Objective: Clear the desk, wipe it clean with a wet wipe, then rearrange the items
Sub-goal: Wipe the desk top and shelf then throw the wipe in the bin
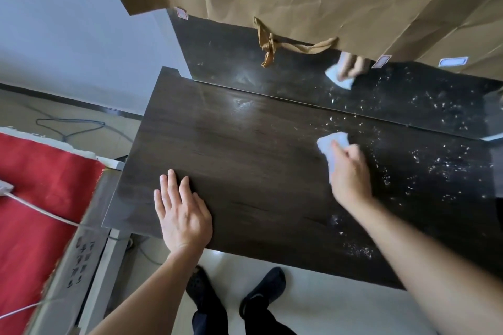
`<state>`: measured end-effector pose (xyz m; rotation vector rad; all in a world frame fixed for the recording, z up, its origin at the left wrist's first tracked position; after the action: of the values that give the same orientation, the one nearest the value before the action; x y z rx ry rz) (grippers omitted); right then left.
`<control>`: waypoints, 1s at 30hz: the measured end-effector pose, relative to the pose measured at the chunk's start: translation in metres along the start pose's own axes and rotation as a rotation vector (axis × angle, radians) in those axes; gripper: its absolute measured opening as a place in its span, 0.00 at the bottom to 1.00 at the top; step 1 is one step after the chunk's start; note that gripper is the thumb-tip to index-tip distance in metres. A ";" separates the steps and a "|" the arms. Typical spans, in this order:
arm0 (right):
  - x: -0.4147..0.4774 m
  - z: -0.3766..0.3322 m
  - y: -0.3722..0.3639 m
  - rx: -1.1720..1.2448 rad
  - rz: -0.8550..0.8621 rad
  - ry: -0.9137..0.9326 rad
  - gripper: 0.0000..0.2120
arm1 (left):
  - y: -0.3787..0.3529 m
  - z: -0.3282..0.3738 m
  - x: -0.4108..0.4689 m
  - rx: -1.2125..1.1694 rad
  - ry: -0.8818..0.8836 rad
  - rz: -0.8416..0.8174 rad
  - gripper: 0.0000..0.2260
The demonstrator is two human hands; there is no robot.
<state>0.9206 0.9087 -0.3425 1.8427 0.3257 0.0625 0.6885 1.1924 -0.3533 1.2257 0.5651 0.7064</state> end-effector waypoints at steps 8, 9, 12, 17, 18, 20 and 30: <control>0.008 -0.110 -0.031 0.047 -0.014 0.262 0.25 | 0.001 0.002 0.000 -0.003 -0.003 0.001 0.21; -0.014 -0.112 -0.035 0.065 -0.054 0.351 0.26 | 0.001 0.002 0.000 -0.002 -0.001 0.000 0.21; -0.028 -0.070 -0.023 0.065 -0.084 0.389 0.22 | 0.001 0.001 0.000 -0.009 0.002 -0.007 0.21; 0.058 -0.002 0.012 0.019 0.174 -0.147 0.10 | 0.002 0.002 0.000 -0.001 -0.006 0.007 0.20; 0.066 -0.011 0.012 0.045 0.199 -0.182 0.11 | 0.002 0.002 0.000 -0.001 -0.010 0.013 0.20; 0.067 -0.043 0.002 0.073 0.168 -0.171 0.15 | 0.003 0.002 0.001 0.002 -0.011 0.025 0.20; 0.017 -0.091 -0.015 0.053 -0.042 0.413 0.13 | 0.005 0.002 0.000 -0.007 -0.036 0.067 0.19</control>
<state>0.9146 1.0016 -0.3322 1.8675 0.6588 0.4120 0.6891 1.1919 -0.3475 1.2527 0.4937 0.7406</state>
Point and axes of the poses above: each hand's wrist, its own x-axis towards the middle knuckle, its own y-axis out of the back of the hand, z = x × y, the point moved 9 cm from there along x, towards the middle knuckle
